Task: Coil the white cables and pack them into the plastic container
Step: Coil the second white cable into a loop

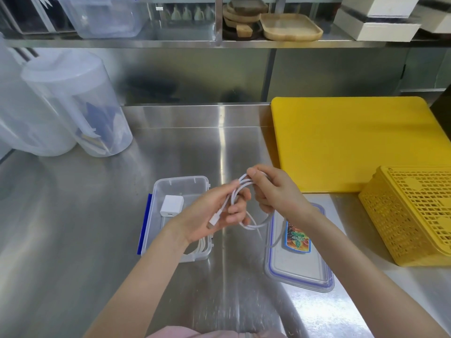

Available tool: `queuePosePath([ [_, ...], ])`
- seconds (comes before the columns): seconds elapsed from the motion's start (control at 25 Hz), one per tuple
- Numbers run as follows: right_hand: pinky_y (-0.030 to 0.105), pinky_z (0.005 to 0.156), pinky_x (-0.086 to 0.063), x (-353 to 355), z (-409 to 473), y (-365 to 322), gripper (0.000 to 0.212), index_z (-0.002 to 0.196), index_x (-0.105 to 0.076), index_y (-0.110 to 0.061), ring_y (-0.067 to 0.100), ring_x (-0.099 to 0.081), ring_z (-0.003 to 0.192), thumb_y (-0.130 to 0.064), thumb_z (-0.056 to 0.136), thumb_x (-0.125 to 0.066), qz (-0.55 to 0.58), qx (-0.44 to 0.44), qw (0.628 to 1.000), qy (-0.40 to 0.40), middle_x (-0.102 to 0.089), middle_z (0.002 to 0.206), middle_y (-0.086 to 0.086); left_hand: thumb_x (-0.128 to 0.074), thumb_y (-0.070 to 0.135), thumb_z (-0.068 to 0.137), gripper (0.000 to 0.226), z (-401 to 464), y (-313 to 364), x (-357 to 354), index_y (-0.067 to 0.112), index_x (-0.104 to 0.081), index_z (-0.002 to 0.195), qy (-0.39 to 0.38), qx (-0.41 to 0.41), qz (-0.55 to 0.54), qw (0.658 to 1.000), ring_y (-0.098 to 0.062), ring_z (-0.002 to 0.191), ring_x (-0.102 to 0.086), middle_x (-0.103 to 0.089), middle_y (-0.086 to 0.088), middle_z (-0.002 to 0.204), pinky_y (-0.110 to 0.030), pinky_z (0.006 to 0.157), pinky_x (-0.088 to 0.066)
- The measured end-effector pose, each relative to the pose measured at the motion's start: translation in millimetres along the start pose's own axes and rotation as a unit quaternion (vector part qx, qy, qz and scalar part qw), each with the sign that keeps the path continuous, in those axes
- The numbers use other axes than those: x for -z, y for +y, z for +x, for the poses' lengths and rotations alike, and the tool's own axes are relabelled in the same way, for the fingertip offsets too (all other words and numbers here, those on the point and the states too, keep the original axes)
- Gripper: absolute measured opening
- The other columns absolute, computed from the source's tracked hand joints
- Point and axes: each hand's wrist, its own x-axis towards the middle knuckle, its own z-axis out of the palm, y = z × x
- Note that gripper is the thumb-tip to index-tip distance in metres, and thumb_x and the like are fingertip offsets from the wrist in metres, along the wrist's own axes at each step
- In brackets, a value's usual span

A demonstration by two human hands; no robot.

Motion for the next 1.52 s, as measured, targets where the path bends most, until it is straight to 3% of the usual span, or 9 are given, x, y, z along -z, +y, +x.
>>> queuePosePath([
  [0.12, 0.016, 0.035, -0.027, -6.3, 1.9, 2.5, 0.032, 0.067, -0.048, -0.018, 0.002, -0.028, 0.034, -0.022, 0.097, -0.039, 0.041, -0.006, 0.999, 0.025, -0.032, 0.037, -0.012, -0.04, 0.038, 0.092, 0.037, 9.1, -3.3, -9.4, 0.019, -0.05, 0.062, 0.108, -0.055, 0.031, 0.992, -0.002, 0.032, -0.021, -0.025, 0.014, 0.041, -0.014, 0.039, -0.031],
  [0.44, 0.032, 0.079, -0.053, 0.4, 3.7, 26.6, 0.02, 0.083, -0.06, -0.029, 0.01, -0.066, 0.077, -0.02, 0.093, -0.046, -0.119, -0.019, 0.993, 0.013, -0.066, 0.077, -0.006, -0.031, 0.035, 0.098, 0.04, 7.3, 19.9, 10.0, 0.018, -0.038, 0.062, 0.22, -0.118, 0.007, 0.968, 0.001, 0.026, -0.018, -0.024, 0.012, 0.033, -0.013, 0.031, -0.019],
  [0.64, 0.013, 0.05, -0.036, 13.9, 2.1, 62.2, 0.025, 0.08, -0.066, -0.021, 0.029, -0.051, 0.064, -0.019, 0.093, -0.044, -0.269, -0.069, 0.958, 0.066, -0.061, 0.076, 0.022, -0.03, 0.037, 0.098, 0.041, 5.0, 34.0, 17.6, 0.019, -0.037, 0.061, 0.222, -0.118, -0.013, 0.968, -0.001, 0.025, -0.02, -0.025, 0.012, 0.033, -0.013, 0.031, -0.019],
  [0.8, 0.025, 0.069, -0.04, 17.0, 10.6, 82.7, 0.02, 0.106, -0.061, -0.012, 0.023, -0.053, 0.08, -0.019, 0.091, -0.05, -0.283, -0.087, 0.951, 0.092, -0.058, 0.1, 0.015, -0.029, 0.037, 0.098, 0.041, 4.8, 35.6, 14.4, 0.019, -0.037, 0.061, 0.202, -0.114, -0.014, 0.973, -0.001, 0.025, -0.02, -0.025, 0.012, 0.034, -0.013, 0.031, -0.02],
  [0.92, 0.037, 0.087, -0.044, 11.2, 14.7, 93.4, 0.05, 0.131, -0.037, -0.001, 0.029, -0.056, 0.098, -0.023, 0.089, -0.055, -0.285, -0.151, 0.939, 0.123, -0.047, 0.126, 0.019, -0.03, 0.038, 0.097, 0.042, 5.6, 31.7, 13.5, 0.019, -0.037, 0.061, 0.201, -0.109, -0.028, 0.973, -0.001, 0.025, -0.02, -0.025, 0.011, 0.034, -0.013, 0.031, -0.021],
  [1.08, 0.035, 0.082, -0.046, -10.8, 8.6, 104.0, 0.025, 0.107, -0.055, -0.005, 0.034, -0.06, 0.098, -0.022, 0.091, -0.049, -0.361, -0.133, 0.922, 0.044, -0.063, 0.107, 0.019, -0.03, 0.037, 0.098, 0.042, 6.0, 26.5, 18.8, 0.019, -0.037, 0.06, 0.218, -0.103, -0.036, 0.97, -0.002, 0.025, -0.02, -0.025, 0.011, 0.034, -0.013, 0.031, -0.02],
  [1.24, 0.026, 0.095, -0.038, -34.8, 7.0, 122.2, 0.049, 0.133, -0.037, -0.013, 0.028, -0.05, 0.116, -0.02, 0.086, -0.05, -0.396, -0.142, 0.895, -0.149, -0.042, 0.132, 0.015, -0.029, 0.037, 0.098, 0.042, 5.9, 17.6, 24.9, 0.018, -0.037, 0.061, 0.229, -0.088, -0.042, 0.968, -0.002, 0.026, -0.02, -0.025, 0.011, 0.035, -0.014, 0.031, -0.019],
  [1.32, 0.016, 0.085, -0.038, -44.0, 6.2, 129.0, 0.055, 0.134, -0.035, -0.017, 0.022, -0.053, 0.102, -0.025, 0.084, -0.054, -0.352, -0.18, 0.905, -0.159, -0.041, 0.125, 0.011, -0.03, 0.037, 0.098, 0.042, 4.7, 13.5, 27.2, 0.019, -0.038, 0.061, 0.232, -0.082, -0.044, 0.968, -0.002, 0.026, -0.019, -0.025, 0.011, 0.035, -0.014, 0.031, -0.019],
  [1.52, 0.014, 0.05, -0.033, -53.2, 3.3, 136.4, 0.022, 0.07, -0.053, -0.021, 0.012, -0.048, 0.065, -0.034, 0.088, -0.055, -0.342, -0.194, 0.911, -0.126, -0.05, 0.071, -0.003, -0.03, 0.037, 0.098, 0.042, 2.9, 9.8, 28.8, 0.019, -0.038, 0.061, 0.233, -0.078, -0.045, 0.968, -0.002, 0.027, -0.019, -0.025, 0.012, 0.037, -0.014, 0.031, -0.019],
])
